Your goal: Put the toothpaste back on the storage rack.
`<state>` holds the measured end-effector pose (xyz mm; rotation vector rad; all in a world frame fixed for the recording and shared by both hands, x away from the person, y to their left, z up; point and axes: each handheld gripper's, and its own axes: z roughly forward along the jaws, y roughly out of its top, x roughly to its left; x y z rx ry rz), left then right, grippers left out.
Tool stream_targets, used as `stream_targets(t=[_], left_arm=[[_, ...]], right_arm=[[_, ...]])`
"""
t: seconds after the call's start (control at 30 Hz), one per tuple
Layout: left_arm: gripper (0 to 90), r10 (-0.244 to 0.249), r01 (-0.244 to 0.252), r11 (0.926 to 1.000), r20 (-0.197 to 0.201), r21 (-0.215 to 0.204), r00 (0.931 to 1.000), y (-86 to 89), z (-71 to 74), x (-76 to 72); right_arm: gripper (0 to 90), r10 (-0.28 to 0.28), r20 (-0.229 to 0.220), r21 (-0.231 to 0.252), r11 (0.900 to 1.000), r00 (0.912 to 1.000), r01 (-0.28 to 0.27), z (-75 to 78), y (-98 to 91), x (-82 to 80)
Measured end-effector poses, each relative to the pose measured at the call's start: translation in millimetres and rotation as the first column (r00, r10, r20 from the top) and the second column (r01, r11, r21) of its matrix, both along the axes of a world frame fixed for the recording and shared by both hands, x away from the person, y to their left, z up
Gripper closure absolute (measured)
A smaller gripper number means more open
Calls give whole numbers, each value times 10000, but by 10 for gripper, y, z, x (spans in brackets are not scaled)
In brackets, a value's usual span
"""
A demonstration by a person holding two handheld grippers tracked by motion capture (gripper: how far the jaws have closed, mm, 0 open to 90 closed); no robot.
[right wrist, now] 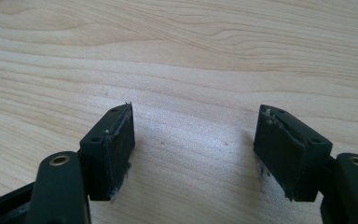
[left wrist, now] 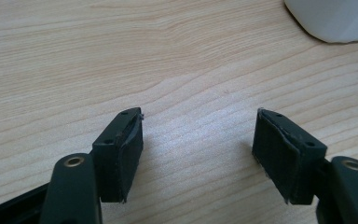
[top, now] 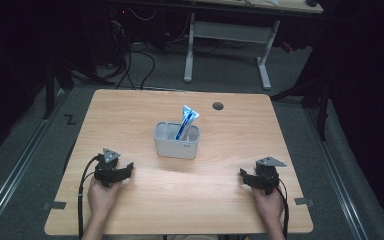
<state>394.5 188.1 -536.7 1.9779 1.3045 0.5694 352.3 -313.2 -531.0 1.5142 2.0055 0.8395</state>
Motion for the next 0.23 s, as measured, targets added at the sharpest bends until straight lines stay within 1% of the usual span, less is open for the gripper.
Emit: stream_targets(t=[0.23], left_arm=[[320,-51,51,10000,-12,-9,10000,-2,-1,1]], right_arm=[[288,-14,-7,10,10000,10000,14,0,1,-1]])
